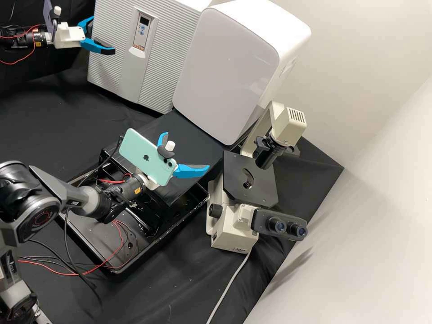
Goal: Open the incubator door
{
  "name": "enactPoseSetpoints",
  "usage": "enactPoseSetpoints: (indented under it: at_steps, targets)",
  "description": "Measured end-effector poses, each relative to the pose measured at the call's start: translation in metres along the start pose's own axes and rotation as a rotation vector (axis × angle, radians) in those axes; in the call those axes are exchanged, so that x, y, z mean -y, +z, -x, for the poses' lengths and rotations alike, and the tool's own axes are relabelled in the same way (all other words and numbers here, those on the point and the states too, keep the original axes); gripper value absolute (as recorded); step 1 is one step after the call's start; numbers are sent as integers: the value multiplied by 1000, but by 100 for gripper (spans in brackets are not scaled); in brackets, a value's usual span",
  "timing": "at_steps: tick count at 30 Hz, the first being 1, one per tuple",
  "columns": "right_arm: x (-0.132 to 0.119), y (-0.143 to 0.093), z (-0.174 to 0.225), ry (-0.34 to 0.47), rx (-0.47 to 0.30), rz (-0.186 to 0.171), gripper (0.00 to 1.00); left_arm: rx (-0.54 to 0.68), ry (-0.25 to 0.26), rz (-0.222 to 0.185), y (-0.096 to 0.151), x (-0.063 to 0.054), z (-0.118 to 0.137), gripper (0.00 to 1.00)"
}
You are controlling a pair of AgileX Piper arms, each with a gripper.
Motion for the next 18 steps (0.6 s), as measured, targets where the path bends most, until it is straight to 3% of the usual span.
enactPoseSetpoints:
  at_steps: [7,12,18]
  targets:
    - [0,0,0,0,0,0,100,-5,21,34,3,0,-4,100]
    - [0,0,0,0,0,0,100,-27,36,79,8,3,-4,100]
    - [0,0,0,0,0,0,100,-35,22,99,15,3,2,100]
